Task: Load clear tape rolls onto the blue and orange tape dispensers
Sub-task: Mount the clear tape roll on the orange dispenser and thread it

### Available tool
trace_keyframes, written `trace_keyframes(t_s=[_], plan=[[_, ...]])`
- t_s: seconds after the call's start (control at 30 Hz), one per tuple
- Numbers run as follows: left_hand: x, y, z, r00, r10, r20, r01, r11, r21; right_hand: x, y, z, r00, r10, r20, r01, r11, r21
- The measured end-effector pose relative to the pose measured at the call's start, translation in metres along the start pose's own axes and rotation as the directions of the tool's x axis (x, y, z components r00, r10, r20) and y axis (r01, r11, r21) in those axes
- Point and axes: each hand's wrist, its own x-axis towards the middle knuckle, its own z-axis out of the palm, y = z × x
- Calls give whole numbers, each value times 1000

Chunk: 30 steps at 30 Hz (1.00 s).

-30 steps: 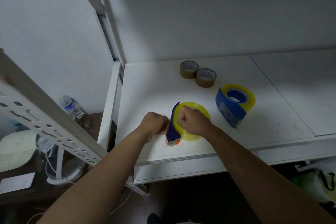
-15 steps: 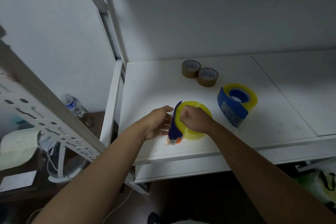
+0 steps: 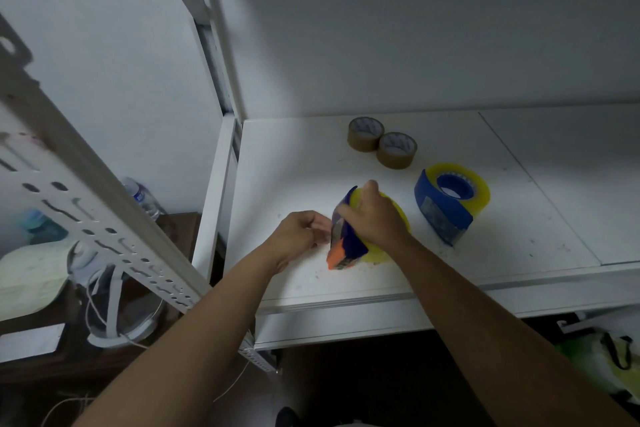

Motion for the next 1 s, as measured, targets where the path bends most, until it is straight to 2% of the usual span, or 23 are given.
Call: trace_keyframes(t_s=[0.1, 0.17, 0.3, 0.47, 0.6, 0.73, 1.0], plan=[[0, 15, -1, 988, 150, -28, -146, 983, 107, 3, 5, -17, 999, 40, 11, -42, 966, 257], [0, 28, -1, 970, 240, -27, -230, 953, 198, 3, 8, -22, 997, 69, 17, -69, 888, 454], [-6, 50, -2, 948, 315, 52, -311, 875, 371, -4, 14, -25, 997, 78, 22, -74, 763, 642], [-11, 63, 4, 953, 263, 153, -303, 765, 568, -9, 22, -22, 999, 9, 34, -30, 716, 697], [-14, 68, 6, 951, 230, 207, -309, 728, 612, -12, 29, -22, 997, -27, 78, -40, 664, 747], [-18, 70, 9, 929, 299, 218, -368, 678, 637, -13, 35, -24, 995, -31, 98, -56, 636, 770], [-18, 67, 11, 898, 377, 226, -440, 786, 435, -14, 42, -28, 991, -38, 131, -79, 617, 783]])
